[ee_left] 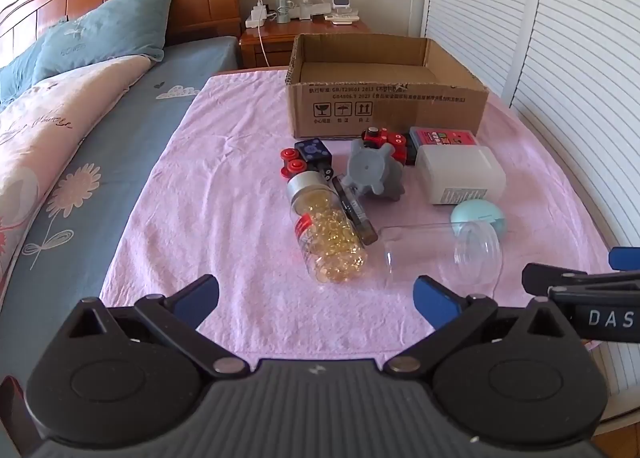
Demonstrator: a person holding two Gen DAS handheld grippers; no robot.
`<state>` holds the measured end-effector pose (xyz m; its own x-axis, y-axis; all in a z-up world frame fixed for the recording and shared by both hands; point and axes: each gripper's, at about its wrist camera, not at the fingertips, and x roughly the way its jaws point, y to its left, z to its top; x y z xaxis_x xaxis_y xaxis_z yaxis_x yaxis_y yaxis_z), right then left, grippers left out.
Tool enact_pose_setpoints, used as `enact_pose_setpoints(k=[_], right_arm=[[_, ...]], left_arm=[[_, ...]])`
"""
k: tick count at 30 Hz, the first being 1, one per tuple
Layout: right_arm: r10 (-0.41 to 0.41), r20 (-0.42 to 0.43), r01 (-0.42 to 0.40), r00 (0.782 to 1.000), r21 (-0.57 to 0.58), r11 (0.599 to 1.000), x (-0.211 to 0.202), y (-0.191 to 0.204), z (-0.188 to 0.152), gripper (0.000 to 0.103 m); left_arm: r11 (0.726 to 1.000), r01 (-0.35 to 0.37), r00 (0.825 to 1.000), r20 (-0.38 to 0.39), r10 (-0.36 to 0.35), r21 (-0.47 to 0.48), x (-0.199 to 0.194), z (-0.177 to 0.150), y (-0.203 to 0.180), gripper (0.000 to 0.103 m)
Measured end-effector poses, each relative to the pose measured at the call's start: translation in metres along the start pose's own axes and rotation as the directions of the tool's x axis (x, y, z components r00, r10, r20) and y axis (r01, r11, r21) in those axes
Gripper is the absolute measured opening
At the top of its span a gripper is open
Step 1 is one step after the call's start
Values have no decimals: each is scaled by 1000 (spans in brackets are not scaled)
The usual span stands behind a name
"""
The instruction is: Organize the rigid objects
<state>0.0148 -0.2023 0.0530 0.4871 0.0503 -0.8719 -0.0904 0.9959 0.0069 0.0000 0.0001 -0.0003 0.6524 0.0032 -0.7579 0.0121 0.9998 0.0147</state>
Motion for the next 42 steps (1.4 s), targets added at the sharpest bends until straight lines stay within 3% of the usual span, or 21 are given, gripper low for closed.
enact_pose_setpoints(k=[42], right_arm=[[14, 6, -14, 1000, 4, 1000, -3, -1, 1, 103]], left_arm=[[1000, 0, 1000, 4, 0, -1, -1, 3, 0, 102]])
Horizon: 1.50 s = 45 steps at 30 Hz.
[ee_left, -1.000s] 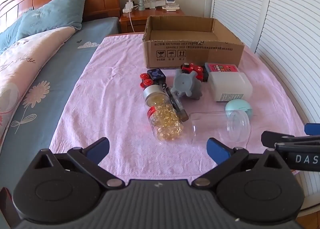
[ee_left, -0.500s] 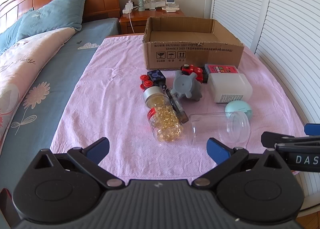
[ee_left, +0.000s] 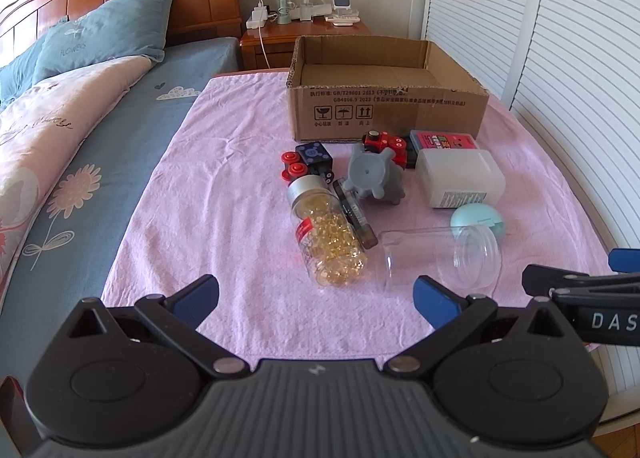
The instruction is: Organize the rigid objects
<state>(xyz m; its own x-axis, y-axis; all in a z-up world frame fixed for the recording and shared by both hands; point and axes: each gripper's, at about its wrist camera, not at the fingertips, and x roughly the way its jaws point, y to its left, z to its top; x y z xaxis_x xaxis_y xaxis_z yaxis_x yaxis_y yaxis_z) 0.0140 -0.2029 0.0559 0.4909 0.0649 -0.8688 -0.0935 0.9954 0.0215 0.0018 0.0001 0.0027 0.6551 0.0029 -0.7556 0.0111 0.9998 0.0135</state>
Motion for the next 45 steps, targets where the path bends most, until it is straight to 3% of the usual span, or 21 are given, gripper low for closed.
enact_pose_setpoints(k=[29, 45], right_arm=[[2, 4, -2, 1000, 1, 1000, -1, 0, 1, 103], [31, 29, -32, 999, 10, 999, 5, -12, 10, 103]], left_arm=[[1000, 5, 1000, 2, -5, 6, 0, 1, 0, 102], [990, 93, 995, 15, -95, 110, 14, 7, 3, 102]])
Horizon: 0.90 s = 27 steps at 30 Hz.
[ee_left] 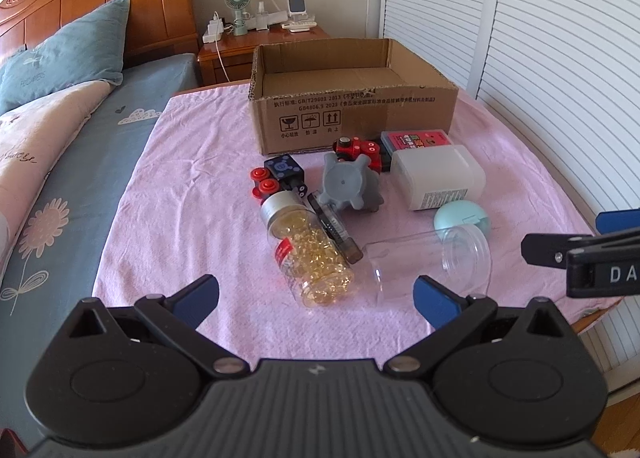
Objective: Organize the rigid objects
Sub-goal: 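Move the left tool to the clear plastic jar while the right tool approaches the mint-green case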
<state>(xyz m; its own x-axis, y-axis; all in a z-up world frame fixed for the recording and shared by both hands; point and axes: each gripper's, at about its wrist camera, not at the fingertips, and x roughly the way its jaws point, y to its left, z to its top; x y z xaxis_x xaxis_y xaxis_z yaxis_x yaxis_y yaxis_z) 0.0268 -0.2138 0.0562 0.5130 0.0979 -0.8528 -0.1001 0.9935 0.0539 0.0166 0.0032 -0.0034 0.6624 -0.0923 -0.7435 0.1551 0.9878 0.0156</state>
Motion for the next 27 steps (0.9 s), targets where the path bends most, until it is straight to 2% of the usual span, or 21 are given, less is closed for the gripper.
enact_pose_setpoints(k=[8, 16, 22, 27], right_arm=[[2, -32, -2, 1000, 7, 1000, 21, -6, 10, 103], [5, -95, -5, 995, 2, 1000, 60, 0, 39, 103], [-1, -168, 1, 986, 2, 1000, 99, 10, 56, 103], [-12, -230, 17, 973, 20, 1000, 126, 14, 62, 103]], left_arm=[[999, 34, 999, 6, -34, 17, 10, 0, 13, 102], [998, 57, 997, 46, -58, 33, 12, 5, 25, 102], [998, 49, 997, 56, -52, 47, 16, 8, 37, 102], [998, 57, 997, 45, -58, 20, 22, 8, 48, 102]])
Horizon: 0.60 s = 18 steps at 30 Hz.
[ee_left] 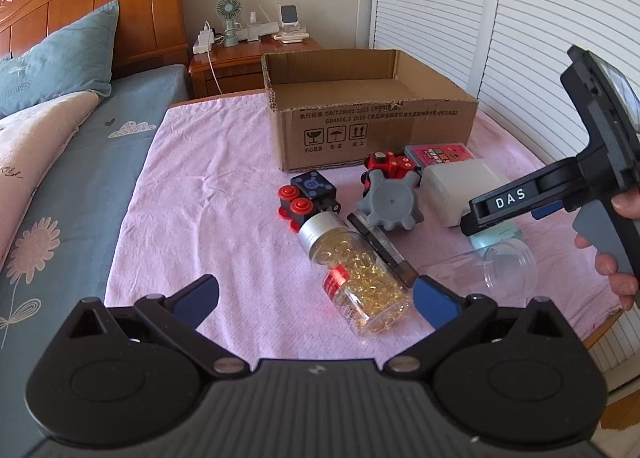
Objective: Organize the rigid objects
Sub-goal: 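Move the left tool to the clear plastic jar while the right tool approaches the mint-green case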
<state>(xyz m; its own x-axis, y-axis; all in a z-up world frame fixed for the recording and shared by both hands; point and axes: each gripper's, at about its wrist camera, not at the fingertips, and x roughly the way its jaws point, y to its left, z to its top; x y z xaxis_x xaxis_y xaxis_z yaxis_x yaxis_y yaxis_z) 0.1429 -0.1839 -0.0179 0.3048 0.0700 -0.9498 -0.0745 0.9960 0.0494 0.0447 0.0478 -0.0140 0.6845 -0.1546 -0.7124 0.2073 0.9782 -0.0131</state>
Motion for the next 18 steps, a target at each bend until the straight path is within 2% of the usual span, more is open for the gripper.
enact_pose_setpoints(k=[6, 9, 18], right_arm=[[-29, -21, 29, 999, 6, 1000, 16, 3, 1, 103], [-50, -21, 50, 999, -11, 999, 18, 2, -2, 103], [-47, -33, 46, 998, -18, 999, 9, -24, -18, 103]], left_arm=[[1000, 8, 1000, -17, -9, -18, 5, -3, 6, 102], [1000, 14, 1000, -21, -15, -4, 5, -4, 5, 102], [998, 34, 999, -29, -33, 49, 2, -5, -7, 102]])
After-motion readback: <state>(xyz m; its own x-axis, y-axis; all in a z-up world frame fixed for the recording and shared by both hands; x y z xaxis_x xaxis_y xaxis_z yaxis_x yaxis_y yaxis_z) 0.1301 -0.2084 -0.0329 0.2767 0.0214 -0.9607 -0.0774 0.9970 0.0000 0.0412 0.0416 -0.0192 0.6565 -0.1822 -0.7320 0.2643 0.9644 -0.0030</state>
